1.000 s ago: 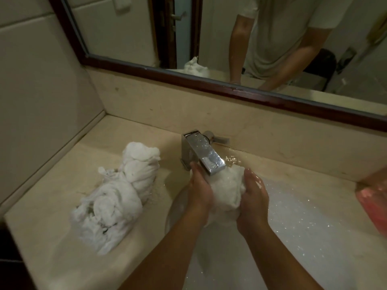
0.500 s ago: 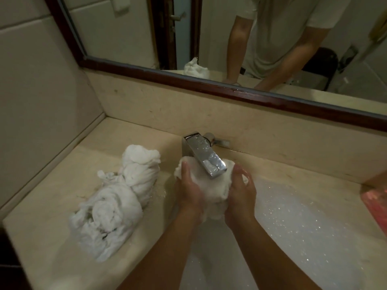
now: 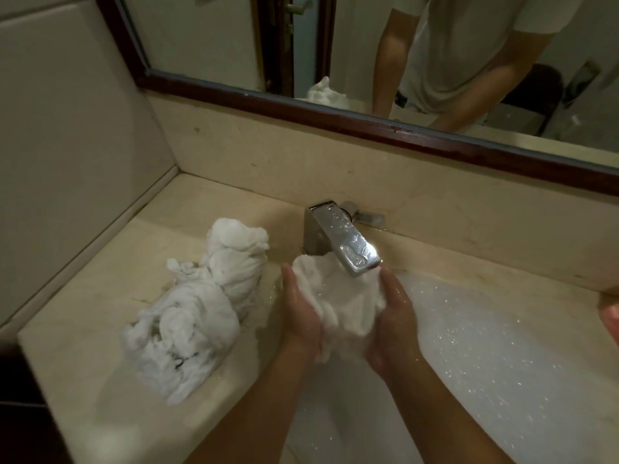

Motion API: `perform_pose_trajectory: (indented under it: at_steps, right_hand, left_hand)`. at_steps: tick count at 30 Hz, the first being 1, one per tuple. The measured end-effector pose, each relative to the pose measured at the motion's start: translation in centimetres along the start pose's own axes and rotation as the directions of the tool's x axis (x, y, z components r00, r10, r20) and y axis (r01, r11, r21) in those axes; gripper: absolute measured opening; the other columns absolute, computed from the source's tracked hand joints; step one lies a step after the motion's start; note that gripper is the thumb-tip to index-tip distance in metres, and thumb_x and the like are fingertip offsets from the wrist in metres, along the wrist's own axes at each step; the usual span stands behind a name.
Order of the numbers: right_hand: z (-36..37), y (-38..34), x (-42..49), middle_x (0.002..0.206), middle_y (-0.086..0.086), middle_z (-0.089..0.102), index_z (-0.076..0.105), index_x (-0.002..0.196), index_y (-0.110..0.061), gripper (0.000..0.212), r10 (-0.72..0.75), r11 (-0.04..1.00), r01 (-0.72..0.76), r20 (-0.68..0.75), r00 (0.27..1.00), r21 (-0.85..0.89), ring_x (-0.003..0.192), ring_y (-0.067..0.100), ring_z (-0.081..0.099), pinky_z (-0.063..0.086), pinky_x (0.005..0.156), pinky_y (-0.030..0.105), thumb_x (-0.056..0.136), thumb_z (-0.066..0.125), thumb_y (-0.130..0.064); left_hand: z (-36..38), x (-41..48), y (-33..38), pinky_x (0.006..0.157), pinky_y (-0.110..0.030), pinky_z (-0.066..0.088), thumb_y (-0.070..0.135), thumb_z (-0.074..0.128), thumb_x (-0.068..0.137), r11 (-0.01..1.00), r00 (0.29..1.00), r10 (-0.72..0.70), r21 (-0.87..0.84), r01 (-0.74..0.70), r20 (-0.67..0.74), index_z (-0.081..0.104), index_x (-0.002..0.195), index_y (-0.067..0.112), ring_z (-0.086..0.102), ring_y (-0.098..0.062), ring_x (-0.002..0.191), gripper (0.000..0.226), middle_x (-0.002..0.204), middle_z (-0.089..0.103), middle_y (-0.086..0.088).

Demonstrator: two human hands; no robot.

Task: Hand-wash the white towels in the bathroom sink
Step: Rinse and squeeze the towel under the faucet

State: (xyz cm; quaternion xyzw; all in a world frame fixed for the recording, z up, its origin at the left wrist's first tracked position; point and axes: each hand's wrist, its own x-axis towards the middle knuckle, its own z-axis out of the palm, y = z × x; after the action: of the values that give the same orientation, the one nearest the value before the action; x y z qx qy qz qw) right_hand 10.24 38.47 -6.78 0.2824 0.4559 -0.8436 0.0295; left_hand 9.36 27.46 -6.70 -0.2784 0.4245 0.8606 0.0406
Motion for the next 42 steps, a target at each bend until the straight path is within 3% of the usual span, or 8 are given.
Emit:
perform_pose_trajectory:
  at_steps: [4,8,12,25,30,33,39,42]
  right_hand:
    - [-2.5,-0.4,-0.4,0.130,0.023,0.072,0.068,0.136,-0.009,0.067,0.029,1.000,-0.029,0.041,0.999,0.009,0.121,0.042,0.069,0.053,0.107,0.057,0.087,0.074,-0.055]
    - [-3.6,-1.6,-1.6,0.127,0.023,0.073,0.067,0.135,-0.008,0.055,-0.011,1.000,0.011,0.098,0.995,-0.005,0.118,0.042,0.071,0.052,0.106,0.056,0.095,0.065,-0.046]
    - [-3.9,-2.0,-2.4,0.118,0.021,0.076,0.068,0.127,-0.008,0.050,-0.116,0.990,0.122,0.076,0.990,-0.075,0.109,0.041,0.074,0.060,0.094,0.053,0.086,0.082,-0.032]
    - [-3.6,-1.5,-3.1,0.129,0.028,0.070,0.067,0.133,-0.004,0.060,-0.040,0.999,0.042,0.158,0.987,-0.008,0.120,0.048,0.067,0.054,0.103,0.059,0.084,0.081,-0.036]
    - [-4.9,-3.2,-3.3,0.133,0.033,0.065,0.059,0.141,0.002,0.064,0.063,0.998,-0.067,0.264,0.962,0.007,0.112,0.044,0.070,0.064,0.086,0.048,0.088,0.071,-0.032]
    - [-5.2,-4.1,-3.0,0.133,0.032,0.065,0.057,0.143,0.003,0.093,0.112,0.994,-0.107,0.308,0.945,-0.034,0.108,0.042,0.072,0.063,0.079,0.044,0.067,0.089,-0.040]
    - [-5.4,-3.1,-2.5,0.134,0.036,0.063,0.056,0.139,0.009,0.108,0.016,1.000,-0.010,0.286,0.958,-0.022,0.121,0.049,0.066,0.055,0.102,0.053,0.059,0.098,-0.049]
    - [-5.1,-2.8,-2.8,0.124,0.035,0.066,0.064,0.129,0.011,0.085,0.015,1.000,-0.018,0.365,0.931,0.005,0.105,0.043,0.072,0.058,0.095,0.050,0.067,0.093,-0.039]
  left_hand:
    - [0.8,-0.4,0.7,0.111,-0.055,0.048,0.073,0.035,0.100,0.965,0.998,0.007,0.260,-0.025,0.069,0.066,0.135,0.014,0.064,-0.035,0.125,0.076,0.135,0.068,-0.020]
    - [1.1,-0.3,0.5,0.113,-0.049,0.042,0.077,0.027,0.094,0.521,0.979,0.073,0.829,-0.202,0.192,0.049,0.149,0.028,0.056,-0.033,0.131,0.077,0.146,0.057,-0.009]
    - [1.3,-1.7,0.5,0.105,-0.050,0.049,0.084,0.029,0.086,0.543,0.985,0.101,0.822,-0.171,0.139,0.051,0.128,0.054,0.065,-0.024,0.114,0.056,0.125,0.066,0.010]
    - [0.1,-1.4,0.8,0.105,-0.053,0.053,0.081,0.063,0.072,0.774,0.980,0.006,0.620,-0.132,0.201,0.077,0.109,0.041,0.074,-0.022,0.108,0.057,0.108,0.080,0.003]
    - [0.2,-1.3,0.3,0.109,-0.057,0.048,0.070,0.050,0.086,0.621,0.958,0.058,0.741,-0.256,0.282,0.071,0.130,0.033,0.065,-0.032,0.123,0.061,0.131,0.071,-0.010]
    - [0.6,-1.7,0.8,0.101,-0.048,0.053,0.085,0.050,0.073,0.615,0.978,0.011,0.769,-0.172,0.210,0.079,0.102,0.044,0.073,-0.018,0.103,0.058,0.100,0.080,0.009]
    - [2.2,-3.3,1.8,0.086,-0.032,0.043,0.081,0.025,0.096,0.314,0.973,0.022,0.922,-0.227,0.232,0.069,0.121,0.036,0.067,-0.026,0.112,0.067,0.119,0.074,-0.005]
    - [1.6,-2.5,1.5,0.099,-0.040,0.051,0.091,0.025,0.083,0.398,0.965,-0.012,0.887,-0.235,0.261,0.059,0.110,0.059,0.068,-0.023,0.109,0.054,0.116,0.074,0.004]
